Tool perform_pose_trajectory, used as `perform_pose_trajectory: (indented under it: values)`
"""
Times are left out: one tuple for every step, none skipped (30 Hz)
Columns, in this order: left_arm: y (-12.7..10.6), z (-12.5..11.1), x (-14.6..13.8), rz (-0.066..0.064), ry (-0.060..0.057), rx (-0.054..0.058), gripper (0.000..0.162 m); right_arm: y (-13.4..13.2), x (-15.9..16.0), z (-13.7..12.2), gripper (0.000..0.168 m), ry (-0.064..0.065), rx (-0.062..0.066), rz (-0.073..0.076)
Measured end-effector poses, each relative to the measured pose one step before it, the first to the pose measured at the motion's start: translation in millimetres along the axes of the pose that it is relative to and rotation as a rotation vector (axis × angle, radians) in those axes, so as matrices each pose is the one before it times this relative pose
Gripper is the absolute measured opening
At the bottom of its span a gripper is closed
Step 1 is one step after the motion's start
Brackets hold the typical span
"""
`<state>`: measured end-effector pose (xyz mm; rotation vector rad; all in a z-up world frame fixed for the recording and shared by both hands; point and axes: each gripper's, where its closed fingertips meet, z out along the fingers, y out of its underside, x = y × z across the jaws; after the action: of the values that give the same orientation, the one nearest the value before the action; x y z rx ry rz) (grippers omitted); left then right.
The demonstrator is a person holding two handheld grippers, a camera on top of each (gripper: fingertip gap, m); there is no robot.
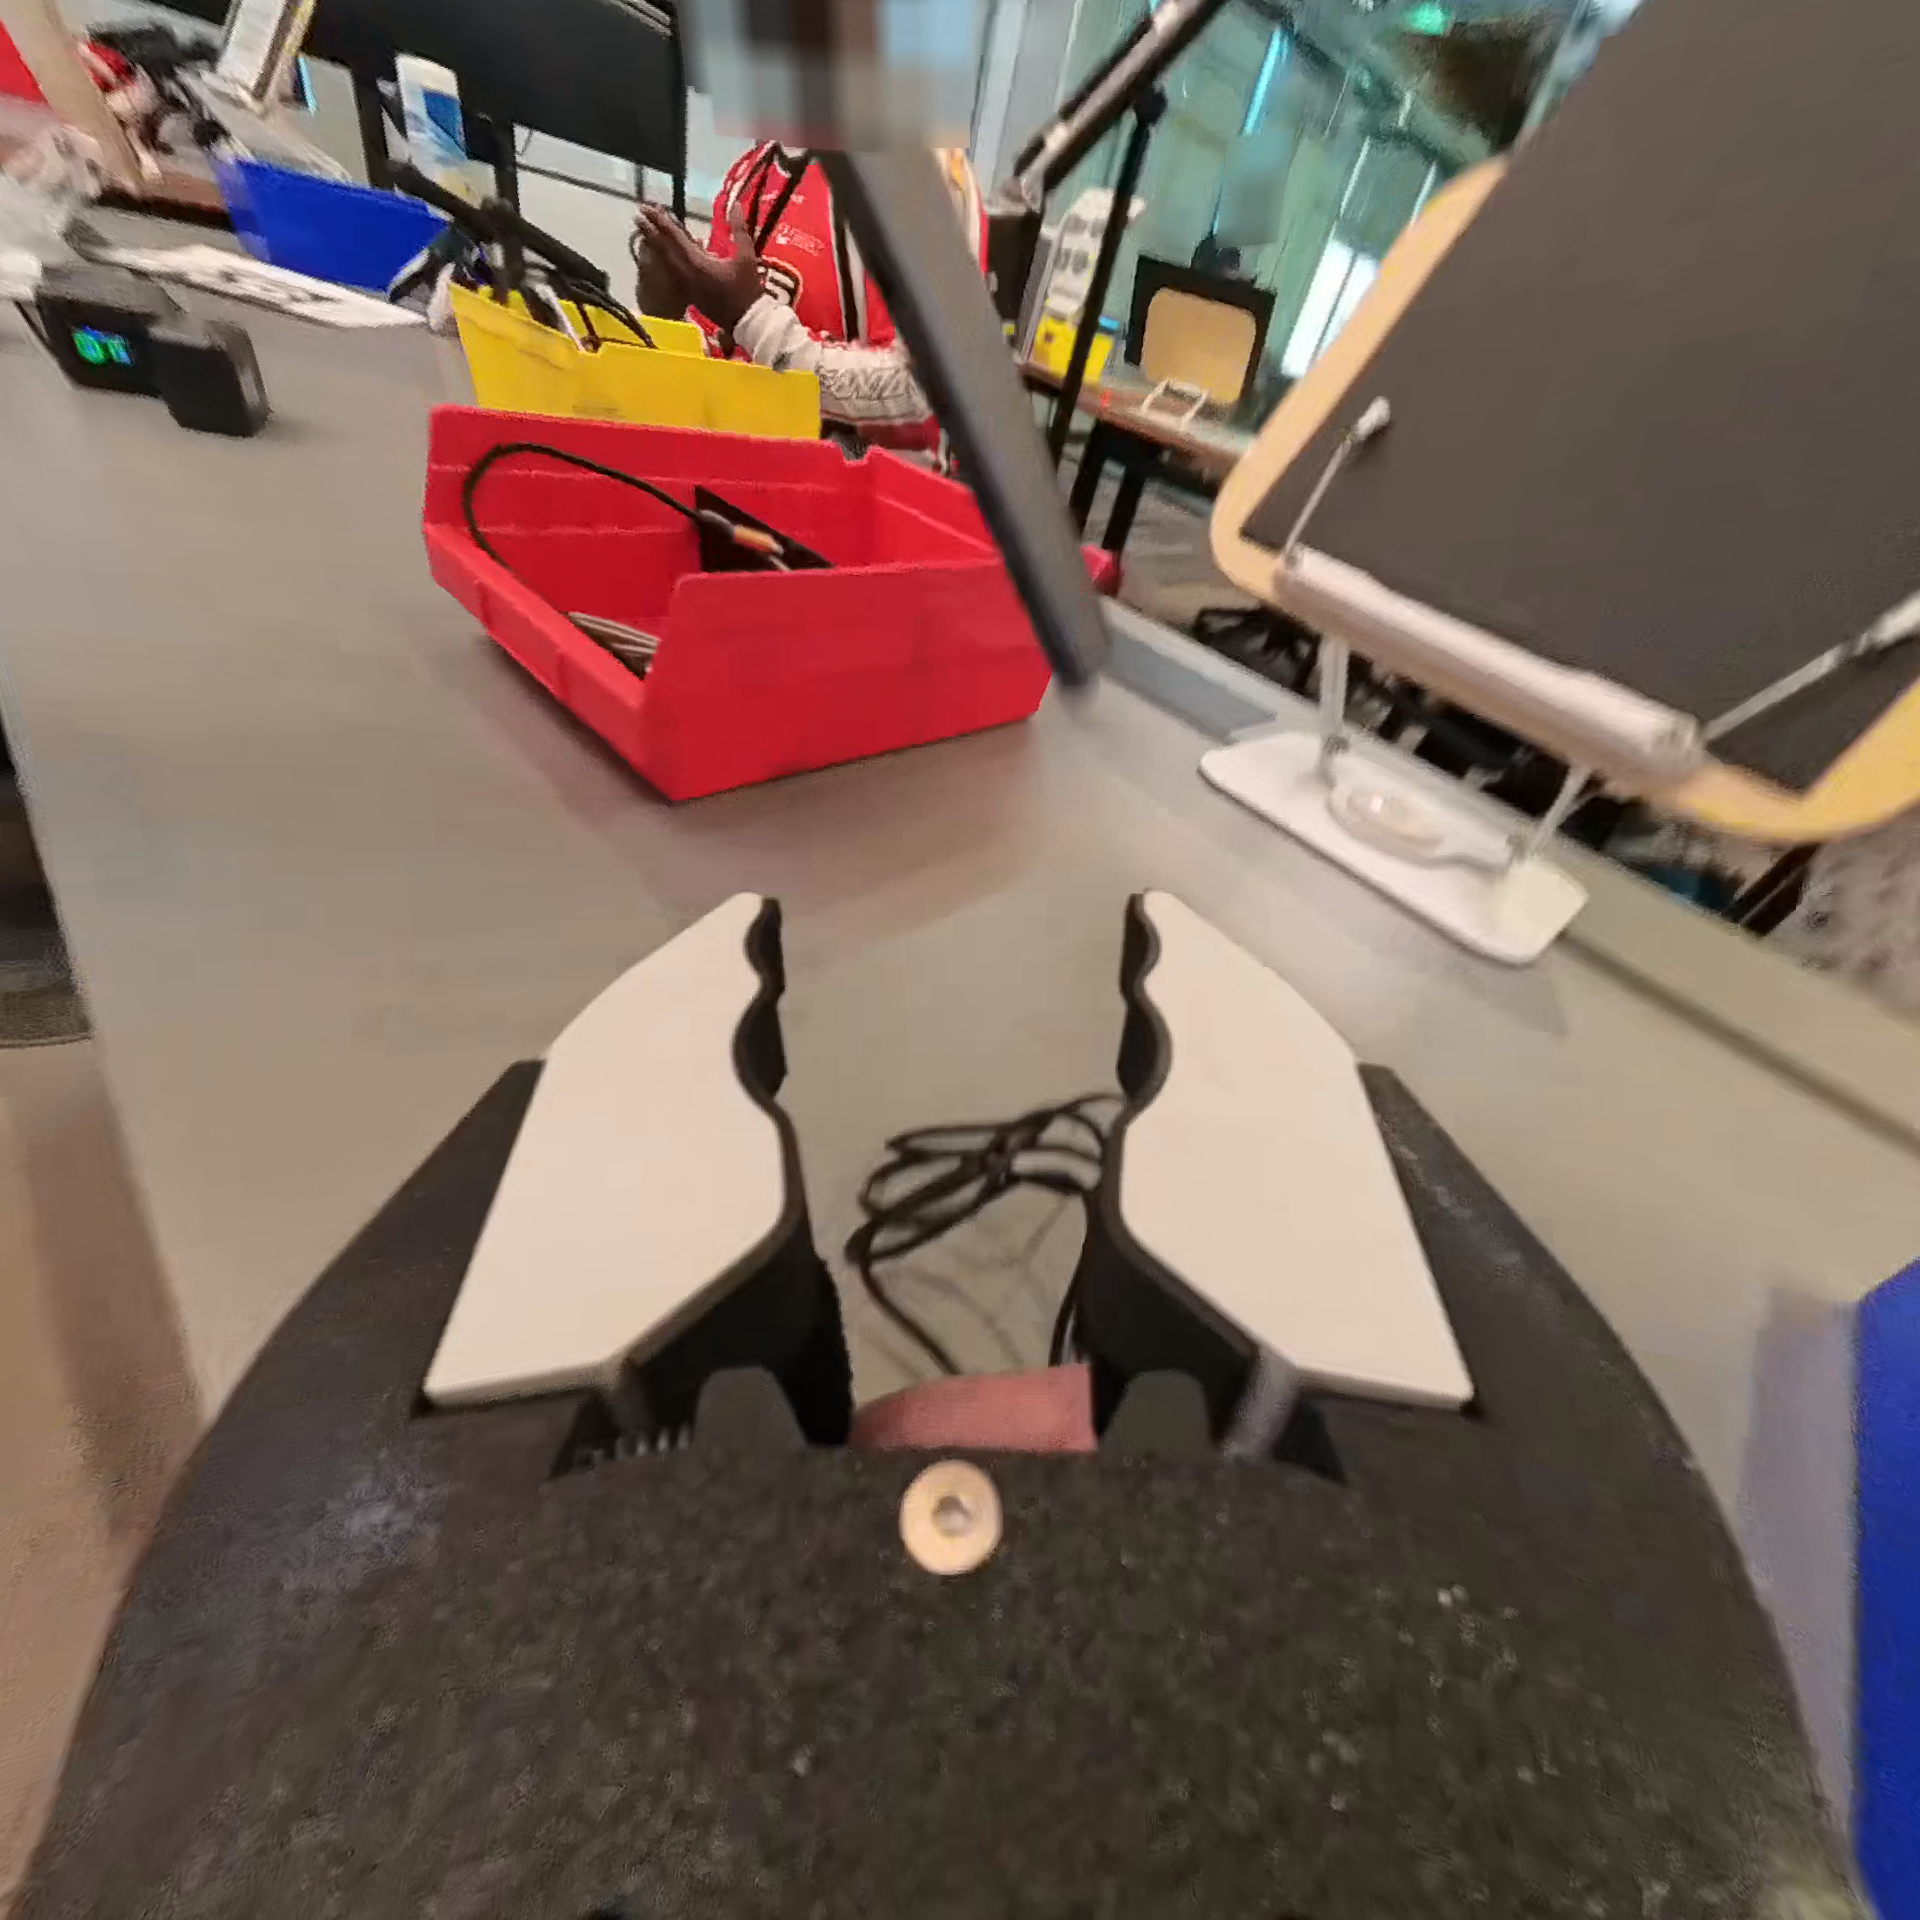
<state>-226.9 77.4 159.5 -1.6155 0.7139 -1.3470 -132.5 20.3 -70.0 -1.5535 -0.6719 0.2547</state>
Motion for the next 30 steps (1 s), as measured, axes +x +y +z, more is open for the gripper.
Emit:
perform_pose_trajectory:
  values:
    - [11.25,7.16,0.8,-0.0607,0.0106,0.0201,0.003,-5.61,-3.01,6.48,0.062,0.0093,0.0124,-0.0438]
    - [11.39,7.02,-0.18,-0.0596,0.0122,0.0138,0.003,-3.42,-2.06,5.81,0.06,0.0123,0.0043,-0.0216]
    - [11.74,6.68,0.44,-0.0625,0.0238,0.0017,0.003,-0.98,-2.22,5.16,0.059,0.0053,-0.0048,-0.0015]
    - [9.94,5.84,-0.34,-0.0672,0.0259,0.0056,0.003,1.46,-2.63,4.85,0.057,-0.0045,-0.0118,0.0095]
    - [8.0,4.34,-1.79,-0.0698,0.0204,0.0108,0.003,3.76,-3.52,3.78,0.049,-0.0142,-0.0181,0.0101]
    - [6.79,3.1,-2.72,-0.0593,0.0173,0.0039,0.003,5.44,-3.66,1.86,0.021,-0.0179,-0.0232,-0.0067]
    - [4.78,1.37,-5.04,-0.038,0.001,0.0042,0.003,5.43,2.04,0.07,0.011,0.0194,-0.023,-0.0246]
    - [1.19,-0.9,-7.87,-0.0166,-0.0207,0.0167,0.003,3.95,4.37,-1.34,0.011,0.0281,-0.0106,-0.0243]
    - [-1.15,-2.58,-7.95,-0.0016,-0.0207,0.0181,0.003,3.12,2.03,-2.79,0.011,-0.002,-0.007,-0.0133]
    - [-2.67,-3.89,-7.44,0.0062,-0.0153,0.0122,0.003,1.68,4.18,-4.35,0.01,0.0031,0.0039,0.0062]
    - [-4.65,-5.45,-8.92,0.0125,-0.0242,0.0169,0.003,1.6,4.98,-5.14,0.009,0.0038,0.0067,0.0142]
    - [-5.37,-6.31,-10.7,0.0266,-0.0364,0.019,0.003,2.67,4.19,-5.06,0.01,-0.0053,-0.0005,0.0199]
    - [-3.61,-5.61,-12.24,0.043,-0.0463,0.0051,0.003,1.83,3.59,-5.3,0.01,-0.0092,0.0062,0.0236]
    - [0.47,-3.35,-13.6,0.0533,-0.0544,-0.0223,0.003,-0.24,4.17,-5.65,0.01,-0.0002,0.0178,0.0197]
    - [4.48,-1.31,-12.57,0.0597,-0.0487,-0.046,0.003,-1.72,4.03,-5.3,0.01,0.0053,0.0163,0.0058]
    - [5.12,-0.35,-9.89,0.0551,-0.0342,-0.0416,0.004,-4.02,3.57,-5.28,0.011,0.0106,0.0266,-0.0126]
    - [4.24,0.29,-6.67,0.0339,-0.0208,-0.0227,0.005,-7.1,0.78,-5.0,0.01,0.0021,0.0419,-0.0291]
    - [4.95,1.77,-3.47,0.0147,-0.0078,-0.0185,0.005,-8.63,-0.88,-4.32,0.01,0.003,0.0438,-0.0403]
    - [5.85,3.09,-1.04,0.01,0.0024,-0.0274,0.005,-9.17,-1.38,-3.76,0.01,0.0049,0.0442,-0.0435]
    - [6.05,3.5,0.43,0.0141,0.0095,-0.0339,0.006,-8.13,-3.12,-3.82,0.01,-0.011,0.0373,-0.0408]
    - [4.9,3.26,0.38,0.0177,0.0045,-0.028,0.006,-7.48,-3.79,-3.76,0.009,-0.022,0.0351,-0.0284]
    - [3.2,2.92,-0.61,0.0206,-0.0056,-0.015,0.007,-5.65,-0.16,-2.6,0.01,0.0043,0.0235,-0.0174]
    - [3.23,3.06,-0.1,0.0243,-0.0067,-0.0139,0.007,-3.97,3.12,-1.97,0.01,0.0283,0.0119,-0.0175]
    - [6.03,4.07,0.47,0.0316,-0.0063,-0.0316,0.007,-4.28,1.26,-2.18,0.01,0.0131,0.0141,-0.0239]
    - [8.79,5.33,-0.23,0.049,-0.0213,-0.049,0.008,-5.85,0.11,-2.29,0.01,0.0045,0.0227,-0.0143]
    - [10.56,6.39,-1.92,0.075,-0.0482,-0.058,0.008,-5.92,-0.27,-1.91,0.01,-0.0009,0.02,0.0029]
    - [10.3,6.95,-1.34,0.0953,-0.0605,-0.056,0.008,-6.27,-1.8,-1.71,0.01,-0.0129,0.0231,0.0083]
    - [7.84,7.11,4.41,0.0916,-0.0361,-0.0401,0.008,-3.45,-3.1,-0.68,0.009,-0.0162,0.0045,-0.0013]
    - [4.9,7.13,9.63,0.0645,-0.0066,-0.0242,0.007,-3.97,-3.24,-0.76,0.009,-0.0097,0.0159,-0.0158]
    - [3.07,7.13,10.7,0.0321,0.007,-0.0153,0.007,-3.79,-2.51,-0.99,0.009,-0.0029,0.0159,-0.0166]
